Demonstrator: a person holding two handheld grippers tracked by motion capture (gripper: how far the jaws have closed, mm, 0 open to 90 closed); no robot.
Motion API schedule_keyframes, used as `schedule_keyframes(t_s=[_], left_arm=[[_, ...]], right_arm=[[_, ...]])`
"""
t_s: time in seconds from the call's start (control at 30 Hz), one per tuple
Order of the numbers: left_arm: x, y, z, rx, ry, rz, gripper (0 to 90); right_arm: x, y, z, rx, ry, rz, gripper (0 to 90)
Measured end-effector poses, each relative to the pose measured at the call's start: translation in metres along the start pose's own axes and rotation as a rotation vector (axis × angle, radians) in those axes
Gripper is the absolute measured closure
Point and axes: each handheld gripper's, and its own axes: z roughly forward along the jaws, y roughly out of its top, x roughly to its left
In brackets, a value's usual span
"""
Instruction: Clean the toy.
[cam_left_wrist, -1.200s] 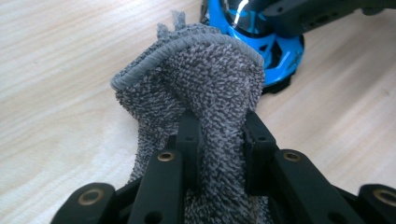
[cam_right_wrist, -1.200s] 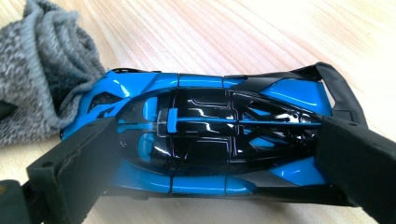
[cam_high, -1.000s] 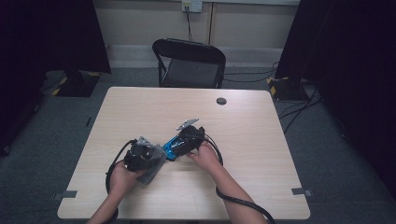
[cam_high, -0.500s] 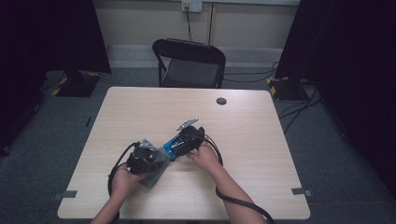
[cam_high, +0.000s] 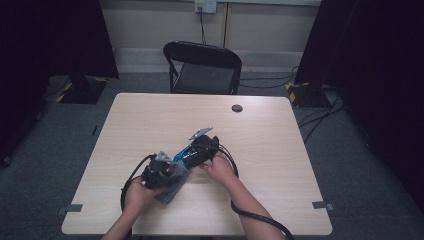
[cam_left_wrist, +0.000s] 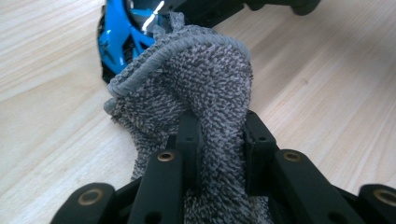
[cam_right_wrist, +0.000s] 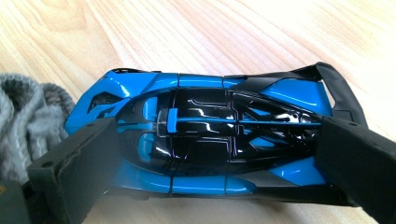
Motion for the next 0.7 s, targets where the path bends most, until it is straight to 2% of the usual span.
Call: schedule_keyframes(t_s=[0.17,0.5,0.7], left_arm=[[-0.007,0.002,0.004,0.006,-0.023,0.024,72.7],[-0.016,0.006,0.01,0.004,-0.056,0.044,72.6],[-0.024,0.01,0.014,0.015,-0.107,0.076,72.6]], right_arm=[[0.0,0.0,0.0,0.001,0.0,-0.001,0.0],[0.001,0.0,0.0,0.002,0.0,-0.002,0.0],[0.001,0.0,0.0,0.001,0.0,-0.001,0.0]])
